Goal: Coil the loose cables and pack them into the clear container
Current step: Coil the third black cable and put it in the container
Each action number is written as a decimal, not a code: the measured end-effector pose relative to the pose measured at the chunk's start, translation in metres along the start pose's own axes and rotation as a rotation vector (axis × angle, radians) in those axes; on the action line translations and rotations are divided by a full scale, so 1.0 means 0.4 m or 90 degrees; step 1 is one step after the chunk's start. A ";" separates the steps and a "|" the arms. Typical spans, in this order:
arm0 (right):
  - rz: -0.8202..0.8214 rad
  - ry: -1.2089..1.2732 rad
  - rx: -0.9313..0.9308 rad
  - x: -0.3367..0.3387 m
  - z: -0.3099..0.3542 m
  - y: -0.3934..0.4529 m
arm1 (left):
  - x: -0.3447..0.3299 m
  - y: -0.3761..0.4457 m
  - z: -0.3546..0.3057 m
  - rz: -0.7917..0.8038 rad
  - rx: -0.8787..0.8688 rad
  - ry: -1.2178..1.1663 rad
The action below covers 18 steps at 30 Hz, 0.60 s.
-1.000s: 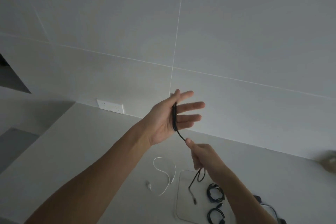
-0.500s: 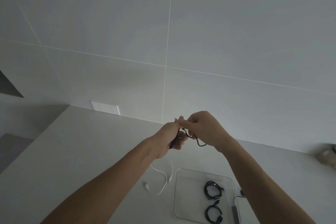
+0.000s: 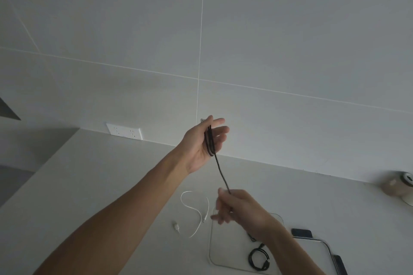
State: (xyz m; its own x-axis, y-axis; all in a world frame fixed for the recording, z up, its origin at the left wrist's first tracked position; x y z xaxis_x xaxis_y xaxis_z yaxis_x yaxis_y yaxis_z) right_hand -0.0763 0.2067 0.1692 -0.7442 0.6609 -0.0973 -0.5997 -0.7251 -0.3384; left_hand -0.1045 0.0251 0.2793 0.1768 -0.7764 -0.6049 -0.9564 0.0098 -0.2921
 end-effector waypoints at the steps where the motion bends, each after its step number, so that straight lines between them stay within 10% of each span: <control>1: -0.002 0.058 0.006 0.016 -0.019 -0.007 | 0.003 -0.004 0.000 -0.001 -0.009 0.011; 11: -0.031 -0.095 -0.040 0.069 -0.026 0.000 | 0.012 -0.034 0.054 0.067 0.031 -0.107; 18: -0.026 0.199 -0.058 0.047 0.040 0.020 | 0.016 -0.047 0.054 0.086 0.060 -0.130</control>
State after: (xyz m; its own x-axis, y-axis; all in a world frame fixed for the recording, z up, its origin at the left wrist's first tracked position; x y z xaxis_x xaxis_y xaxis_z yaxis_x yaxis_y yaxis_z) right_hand -0.0997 0.2103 0.1798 -0.5845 0.7271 -0.3601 -0.5880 -0.6854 -0.4295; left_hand -0.0805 0.0335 0.2649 0.1009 -0.6202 -0.7779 -0.9502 0.1716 -0.2601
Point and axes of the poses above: each hand's wrist, its own y-axis towards the middle knuckle, its own x-axis out of the back of the hand, z = x × y, the point moved 1 cm from there along y, towards the middle knuckle, and after that the axes turned 2 degrees about z, right-handed, at the moved point
